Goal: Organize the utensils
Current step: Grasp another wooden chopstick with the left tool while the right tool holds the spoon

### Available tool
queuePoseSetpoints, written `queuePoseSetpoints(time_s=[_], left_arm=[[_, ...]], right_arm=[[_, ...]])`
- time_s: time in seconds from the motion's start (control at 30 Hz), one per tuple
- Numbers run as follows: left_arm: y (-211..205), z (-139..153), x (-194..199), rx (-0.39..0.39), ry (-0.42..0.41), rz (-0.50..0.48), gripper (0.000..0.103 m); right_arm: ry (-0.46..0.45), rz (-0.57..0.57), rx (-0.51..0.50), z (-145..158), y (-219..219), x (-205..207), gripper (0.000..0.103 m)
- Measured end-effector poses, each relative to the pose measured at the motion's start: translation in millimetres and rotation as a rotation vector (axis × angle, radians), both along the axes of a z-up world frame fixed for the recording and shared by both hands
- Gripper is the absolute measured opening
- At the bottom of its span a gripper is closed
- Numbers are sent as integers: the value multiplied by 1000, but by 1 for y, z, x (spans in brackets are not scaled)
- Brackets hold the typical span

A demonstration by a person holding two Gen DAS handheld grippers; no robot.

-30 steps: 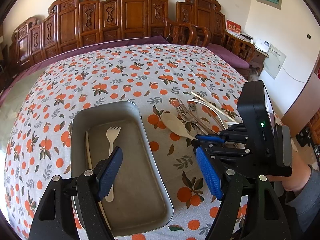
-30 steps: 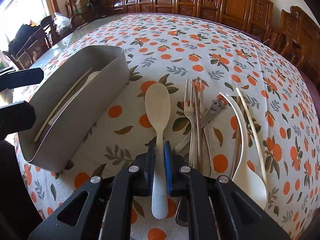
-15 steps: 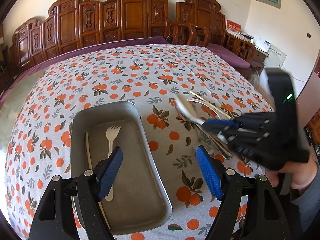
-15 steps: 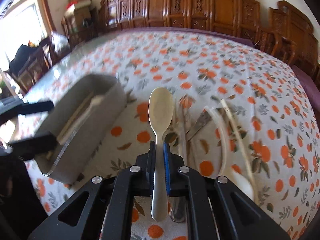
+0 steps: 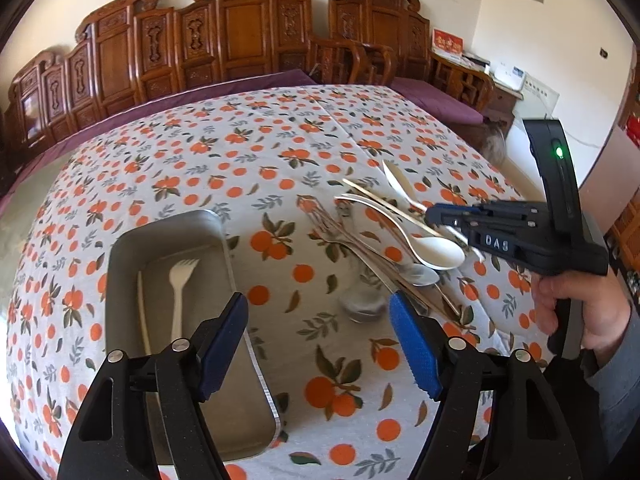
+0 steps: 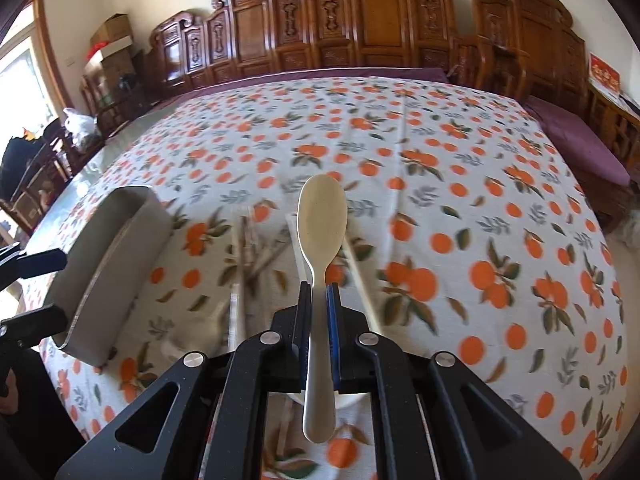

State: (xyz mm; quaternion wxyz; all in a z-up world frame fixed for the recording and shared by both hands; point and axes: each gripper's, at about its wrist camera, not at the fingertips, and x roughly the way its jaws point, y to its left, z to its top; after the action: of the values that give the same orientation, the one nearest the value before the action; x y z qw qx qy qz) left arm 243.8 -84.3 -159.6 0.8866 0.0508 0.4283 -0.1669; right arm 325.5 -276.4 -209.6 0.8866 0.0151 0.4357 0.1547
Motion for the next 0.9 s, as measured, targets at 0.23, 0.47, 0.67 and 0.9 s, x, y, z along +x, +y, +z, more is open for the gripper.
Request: queuePoseSetpoints(time_s=[0.23,0.47,0.67,0.9], left_arm=[[-30,-10,5,29,27,-33,64],[-57,-26,25,24,83,-46,59],[-81,-41,41,46,127,-42,54],[-104,-62,54,113,180,-20,48]], right_arm=[[-9,-42,10,1,-24,0,9],[-2,-71,22,-1,-41,1,9],[-5,-89,38,1,-52,0,9],[-1,-101,59,0,-57,-1,9]])
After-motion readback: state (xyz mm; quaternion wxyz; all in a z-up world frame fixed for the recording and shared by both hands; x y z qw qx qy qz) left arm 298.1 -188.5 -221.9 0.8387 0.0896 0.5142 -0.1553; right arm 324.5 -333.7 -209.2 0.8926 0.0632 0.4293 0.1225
